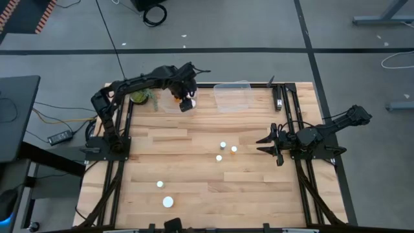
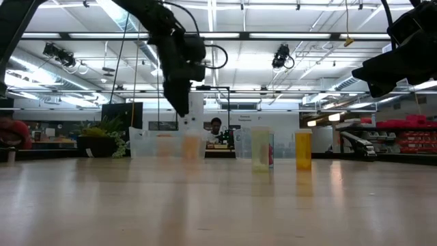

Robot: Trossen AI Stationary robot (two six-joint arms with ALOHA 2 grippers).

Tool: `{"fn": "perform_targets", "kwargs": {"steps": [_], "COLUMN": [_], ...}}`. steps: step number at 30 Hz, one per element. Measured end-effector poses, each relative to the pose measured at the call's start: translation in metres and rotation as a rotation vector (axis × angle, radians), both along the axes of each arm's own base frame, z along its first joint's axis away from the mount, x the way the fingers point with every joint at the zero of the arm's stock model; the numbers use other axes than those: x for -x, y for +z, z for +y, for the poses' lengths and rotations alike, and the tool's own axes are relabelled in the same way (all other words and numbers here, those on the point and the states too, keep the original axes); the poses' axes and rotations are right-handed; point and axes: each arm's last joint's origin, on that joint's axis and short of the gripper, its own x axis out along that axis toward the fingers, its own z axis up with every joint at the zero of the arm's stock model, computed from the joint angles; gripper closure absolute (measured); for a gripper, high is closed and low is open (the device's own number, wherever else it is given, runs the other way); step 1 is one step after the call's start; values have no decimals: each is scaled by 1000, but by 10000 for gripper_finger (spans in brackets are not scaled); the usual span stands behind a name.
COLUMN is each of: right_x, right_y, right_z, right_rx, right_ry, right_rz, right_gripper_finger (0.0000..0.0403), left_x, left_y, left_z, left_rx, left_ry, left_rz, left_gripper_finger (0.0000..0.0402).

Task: Pick and place medicine bottles into bin by pill shape (circle, oval)
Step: Put the large orange pill bottle into the left bin

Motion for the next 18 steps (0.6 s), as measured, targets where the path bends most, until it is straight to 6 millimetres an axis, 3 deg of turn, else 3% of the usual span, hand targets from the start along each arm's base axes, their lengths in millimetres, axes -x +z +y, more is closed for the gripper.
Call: {"fn": "perform_targets", "kwargs": {"steps": [8,18], "right_x": [0,0], "right_y": [0,0], "right_z": [0,0], "right_rx": [0,0], "right_ry": [0,0], "right_rz": [0,0], "right_gripper_finger": [265,265], "left_x": [-11,-38], "left_y": [3,3], "left_z": [-68,-197], "left_rx": [244,316], "left_ry": [-33,-160], "left_rz": [150,187], "left_gripper_finger": [124,147]}}
